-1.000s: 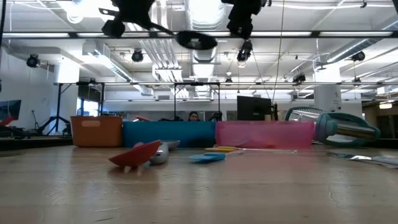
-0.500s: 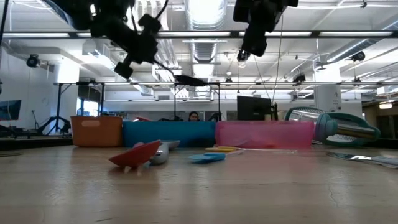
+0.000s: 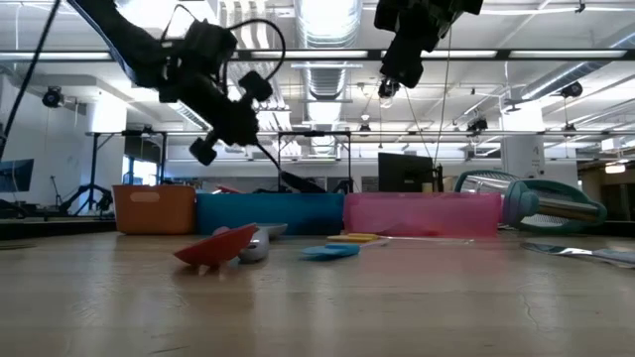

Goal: Pick & Place Kitchen Items
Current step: Put the black slotted spoon into the blue bin

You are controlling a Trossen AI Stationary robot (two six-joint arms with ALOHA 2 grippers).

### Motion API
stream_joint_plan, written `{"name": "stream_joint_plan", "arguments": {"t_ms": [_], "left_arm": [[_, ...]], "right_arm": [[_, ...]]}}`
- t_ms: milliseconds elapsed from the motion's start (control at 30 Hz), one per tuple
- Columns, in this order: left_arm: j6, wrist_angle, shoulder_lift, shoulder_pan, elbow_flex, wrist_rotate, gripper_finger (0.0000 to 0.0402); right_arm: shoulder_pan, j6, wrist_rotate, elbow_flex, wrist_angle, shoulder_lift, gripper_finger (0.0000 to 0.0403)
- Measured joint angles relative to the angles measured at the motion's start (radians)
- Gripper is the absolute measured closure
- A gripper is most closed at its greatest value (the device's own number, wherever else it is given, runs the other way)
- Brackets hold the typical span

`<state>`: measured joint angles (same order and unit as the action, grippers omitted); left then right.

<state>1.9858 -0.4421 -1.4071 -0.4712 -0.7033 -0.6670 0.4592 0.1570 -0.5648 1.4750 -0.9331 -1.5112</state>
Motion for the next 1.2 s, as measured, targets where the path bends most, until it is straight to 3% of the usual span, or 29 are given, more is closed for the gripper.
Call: {"name": "stream_joint_plan", "arguments": {"t_ms": [167,533,900,1200], "left_arm": [[0.018,-0.093,-0.07,-0.031,-0.001,0.038,0.038],[0.03,-0.091,-0.132,-0.054,0.001,0.084,0.038],[0.081,-0.093,-0.165,-0.075,-0.005,0.091,0.0379],[0.086,-0.014,-0.157,-0.064,-0.043,0.049,0.0273]], "right_arm": [[0.0,0.006,0.0,-0.007,-0.002,0.0,0.0325],[0.0,0.03,0.0,-0.013,0.003,0.0,0.034],[0.0,0.027,0.0,-0.013,0.049,0.0,0.0327],[0.0,0.015,0.0,-0.013,0.049,0.0,0.0334]]}}
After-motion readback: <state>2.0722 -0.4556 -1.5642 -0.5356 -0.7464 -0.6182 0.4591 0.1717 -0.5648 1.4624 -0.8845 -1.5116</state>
